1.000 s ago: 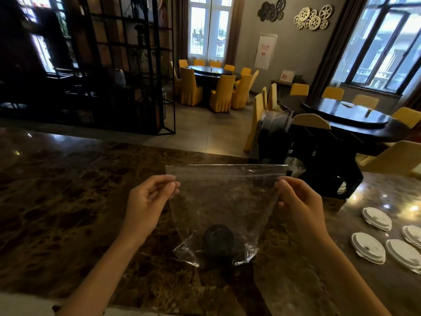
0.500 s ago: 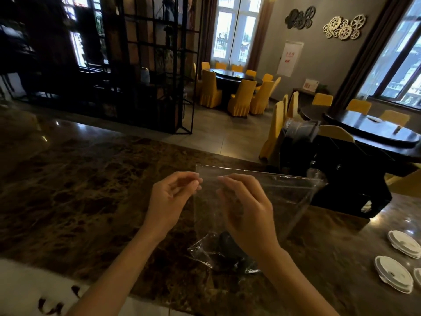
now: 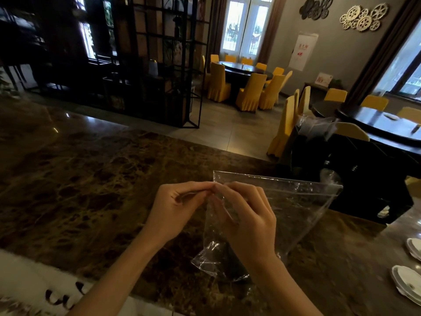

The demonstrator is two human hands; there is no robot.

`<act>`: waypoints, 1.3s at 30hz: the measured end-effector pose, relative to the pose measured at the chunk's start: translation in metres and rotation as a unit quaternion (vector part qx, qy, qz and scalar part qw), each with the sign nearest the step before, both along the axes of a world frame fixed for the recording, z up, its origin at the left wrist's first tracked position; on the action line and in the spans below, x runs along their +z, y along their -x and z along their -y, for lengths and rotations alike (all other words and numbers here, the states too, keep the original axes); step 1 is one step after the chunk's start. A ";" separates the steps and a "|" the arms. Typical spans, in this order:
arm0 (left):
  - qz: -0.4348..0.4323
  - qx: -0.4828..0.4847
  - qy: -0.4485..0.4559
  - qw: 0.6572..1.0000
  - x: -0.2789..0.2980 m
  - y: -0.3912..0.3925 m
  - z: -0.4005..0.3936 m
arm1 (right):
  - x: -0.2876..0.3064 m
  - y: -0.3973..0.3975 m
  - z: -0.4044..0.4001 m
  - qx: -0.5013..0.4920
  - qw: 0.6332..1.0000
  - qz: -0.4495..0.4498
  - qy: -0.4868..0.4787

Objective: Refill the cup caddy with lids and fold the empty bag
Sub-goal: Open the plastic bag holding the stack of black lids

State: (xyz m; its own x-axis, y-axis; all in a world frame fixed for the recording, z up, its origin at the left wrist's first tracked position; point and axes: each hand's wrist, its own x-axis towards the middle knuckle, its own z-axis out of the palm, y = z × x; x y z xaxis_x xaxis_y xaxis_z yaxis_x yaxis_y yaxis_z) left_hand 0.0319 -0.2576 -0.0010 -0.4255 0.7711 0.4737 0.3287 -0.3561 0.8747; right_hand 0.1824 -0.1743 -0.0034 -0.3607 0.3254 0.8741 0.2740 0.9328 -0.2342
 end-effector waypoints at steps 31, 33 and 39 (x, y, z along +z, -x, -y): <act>-0.373 0.112 -0.061 0.919 0.028 0.013 -0.002 | -0.009 0.012 -0.012 0.048 0.997 -0.064 -0.001; -0.367 0.113 -0.068 0.921 0.026 0.015 -0.003 | -0.012 0.012 -0.016 0.032 0.997 -0.069 -0.006; -0.395 0.122 -0.092 0.906 0.024 0.018 -0.007 | -0.014 0.008 -0.027 0.007 0.998 -0.063 -0.023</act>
